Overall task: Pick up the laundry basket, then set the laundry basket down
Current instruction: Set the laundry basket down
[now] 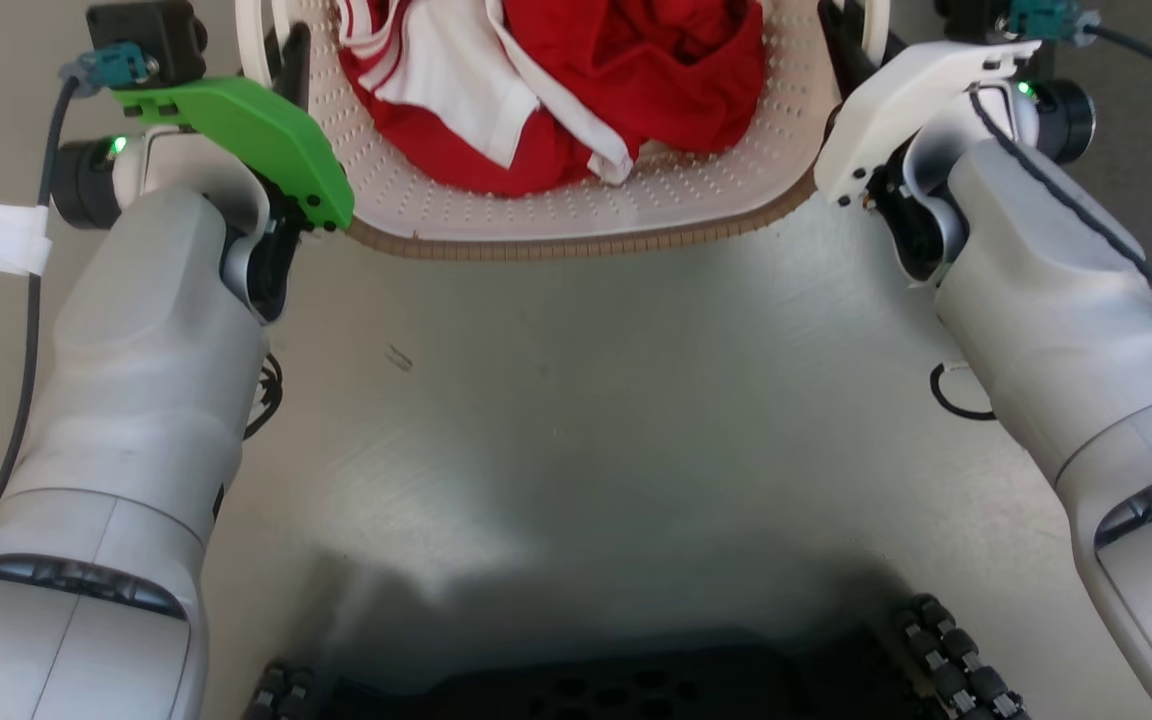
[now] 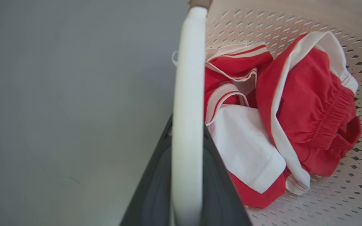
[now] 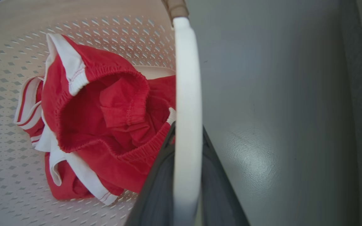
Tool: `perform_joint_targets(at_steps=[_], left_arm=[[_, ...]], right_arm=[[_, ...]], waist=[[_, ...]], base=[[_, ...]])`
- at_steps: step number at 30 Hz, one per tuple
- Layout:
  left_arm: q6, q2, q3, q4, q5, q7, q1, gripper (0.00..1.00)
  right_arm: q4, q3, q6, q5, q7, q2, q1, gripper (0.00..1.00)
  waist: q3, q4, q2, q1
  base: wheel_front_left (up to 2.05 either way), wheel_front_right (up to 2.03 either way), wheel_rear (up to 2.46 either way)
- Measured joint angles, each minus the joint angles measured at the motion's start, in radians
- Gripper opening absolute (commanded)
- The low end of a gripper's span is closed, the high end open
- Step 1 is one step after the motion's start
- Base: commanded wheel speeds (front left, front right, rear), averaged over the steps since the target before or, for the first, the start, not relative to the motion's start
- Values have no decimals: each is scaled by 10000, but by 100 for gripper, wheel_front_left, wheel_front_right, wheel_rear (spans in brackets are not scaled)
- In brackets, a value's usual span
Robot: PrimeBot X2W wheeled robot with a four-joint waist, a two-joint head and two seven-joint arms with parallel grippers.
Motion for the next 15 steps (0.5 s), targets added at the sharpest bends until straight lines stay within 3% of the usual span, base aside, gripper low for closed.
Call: perform_joint_targets(at_steps=[15], left_arm=[[-8,-79,-157,345,224,-426,-312,0]], right_arm=[[142,-58,-249,-98,-326,25,-413,0]], waist=[[1466,-29,0,-1]], base=[[0,0,0]])
